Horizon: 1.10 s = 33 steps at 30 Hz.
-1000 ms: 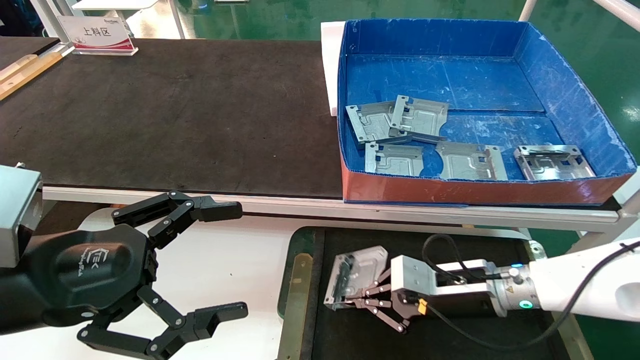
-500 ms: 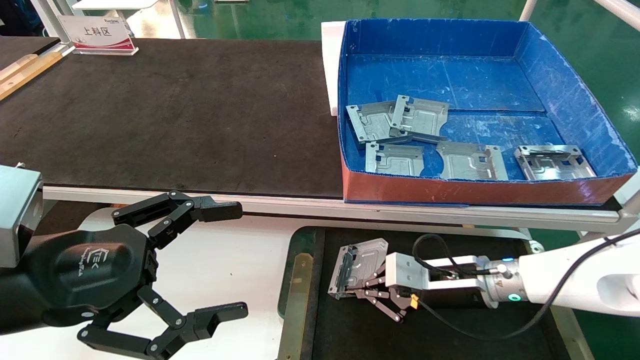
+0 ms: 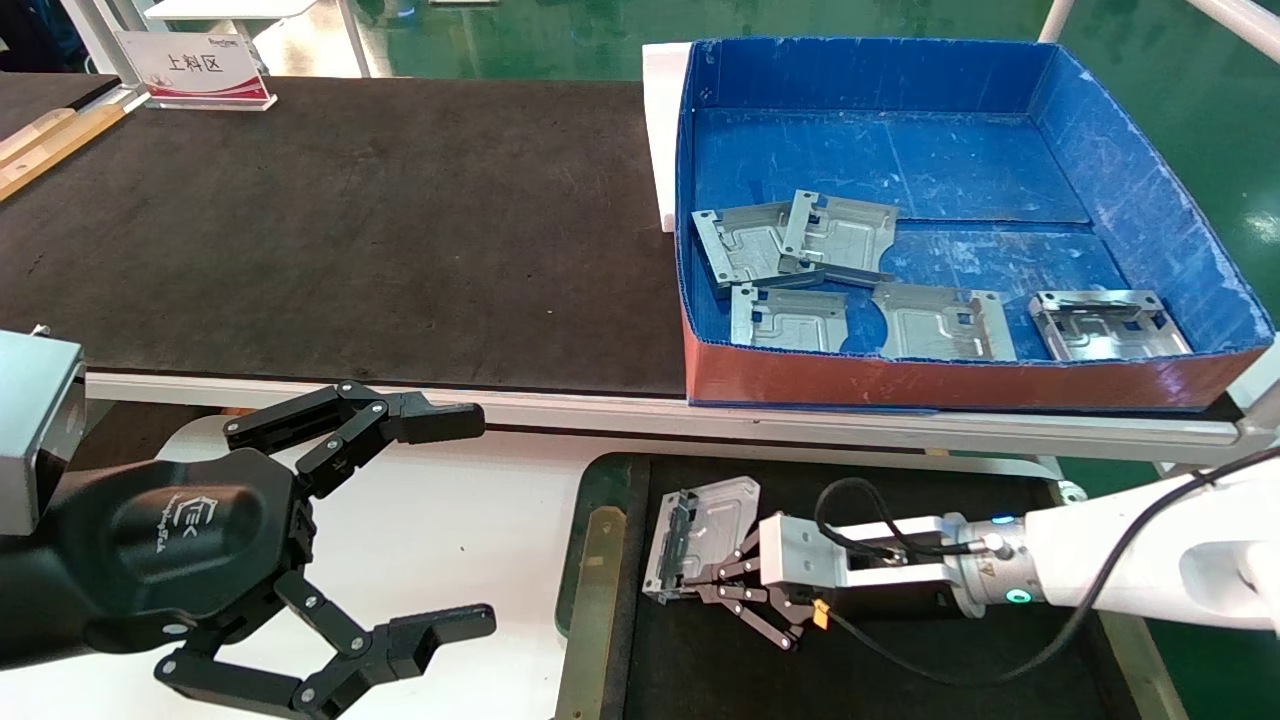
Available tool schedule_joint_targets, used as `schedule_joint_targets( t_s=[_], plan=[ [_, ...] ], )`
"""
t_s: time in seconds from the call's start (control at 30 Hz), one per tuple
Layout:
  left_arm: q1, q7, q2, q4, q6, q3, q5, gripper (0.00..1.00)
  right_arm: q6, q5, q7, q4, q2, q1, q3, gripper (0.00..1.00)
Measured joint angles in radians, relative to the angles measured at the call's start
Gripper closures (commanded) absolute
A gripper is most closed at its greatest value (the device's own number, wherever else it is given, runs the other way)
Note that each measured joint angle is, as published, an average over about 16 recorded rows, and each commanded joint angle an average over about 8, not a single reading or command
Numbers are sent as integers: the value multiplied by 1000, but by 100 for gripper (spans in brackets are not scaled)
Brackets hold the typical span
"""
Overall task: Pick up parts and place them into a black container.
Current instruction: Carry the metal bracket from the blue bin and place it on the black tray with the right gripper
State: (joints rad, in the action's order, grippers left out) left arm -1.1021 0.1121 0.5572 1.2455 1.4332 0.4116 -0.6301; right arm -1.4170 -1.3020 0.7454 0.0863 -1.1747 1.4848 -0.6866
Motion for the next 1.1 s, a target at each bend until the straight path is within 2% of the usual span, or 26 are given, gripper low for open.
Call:
schedule_joint_targets(
  t_s=[0.53, 0.57, 0.8, 0.83, 1.1],
  plan=[
    [0, 0, 0, 0, 0, 0, 0, 0, 52, -10, 68, -55, -28, 7, -6, 100],
    [0, 0, 0, 0, 0, 0, 0, 0, 54, -11, 70, -57, -28, 7, -7, 97],
    [0, 0, 0, 0, 0, 0, 0, 0, 49, -19, 80, -69, -27, 9, -12, 10],
    [0, 0, 0, 0, 0, 0, 0, 0, 47, -20, 81, -70, -27, 10, -12, 1],
    [0, 0, 0, 0, 0, 0, 0, 0, 28, -27, 93, -73, -17, 16, -17, 0]
  ],
)
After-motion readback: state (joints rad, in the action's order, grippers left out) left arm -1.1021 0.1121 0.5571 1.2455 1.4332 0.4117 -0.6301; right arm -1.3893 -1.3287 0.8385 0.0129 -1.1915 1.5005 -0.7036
